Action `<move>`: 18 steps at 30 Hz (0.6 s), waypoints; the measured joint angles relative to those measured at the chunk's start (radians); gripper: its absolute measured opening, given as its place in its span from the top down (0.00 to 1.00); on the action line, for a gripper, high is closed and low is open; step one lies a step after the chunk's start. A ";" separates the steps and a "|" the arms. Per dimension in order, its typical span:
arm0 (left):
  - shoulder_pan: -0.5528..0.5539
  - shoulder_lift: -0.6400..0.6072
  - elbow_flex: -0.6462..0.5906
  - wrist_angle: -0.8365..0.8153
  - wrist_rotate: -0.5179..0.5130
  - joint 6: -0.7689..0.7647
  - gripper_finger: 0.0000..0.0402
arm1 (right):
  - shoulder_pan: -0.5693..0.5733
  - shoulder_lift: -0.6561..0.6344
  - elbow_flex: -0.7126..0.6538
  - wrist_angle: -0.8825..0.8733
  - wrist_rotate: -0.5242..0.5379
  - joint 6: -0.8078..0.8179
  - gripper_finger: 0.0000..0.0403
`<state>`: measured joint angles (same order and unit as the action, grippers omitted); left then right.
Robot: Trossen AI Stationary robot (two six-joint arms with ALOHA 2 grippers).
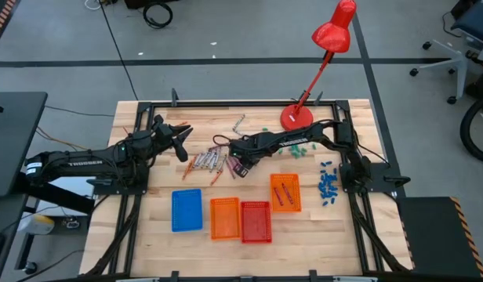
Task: Sort crayons
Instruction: Put the red crayon into the right orange bin
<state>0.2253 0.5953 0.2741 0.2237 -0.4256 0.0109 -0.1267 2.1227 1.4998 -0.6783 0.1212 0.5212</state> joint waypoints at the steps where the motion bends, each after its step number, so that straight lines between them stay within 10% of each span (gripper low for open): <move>1: 0.000 0.000 0.000 0.000 0.000 0.000 0.82 | -0.004 0.000 0.000 -0.002 -0.018 -0.005 0.70; 18: 0.000 0.000 0.000 0.000 0.000 0.004 0.82 | -0.033 -0.003 0.001 -0.032 -0.096 -0.002 0.94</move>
<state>0.2253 0.5955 0.2741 0.2237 -0.4259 0.0149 -0.1593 2.1197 1.5005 -0.7105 0.0250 0.5190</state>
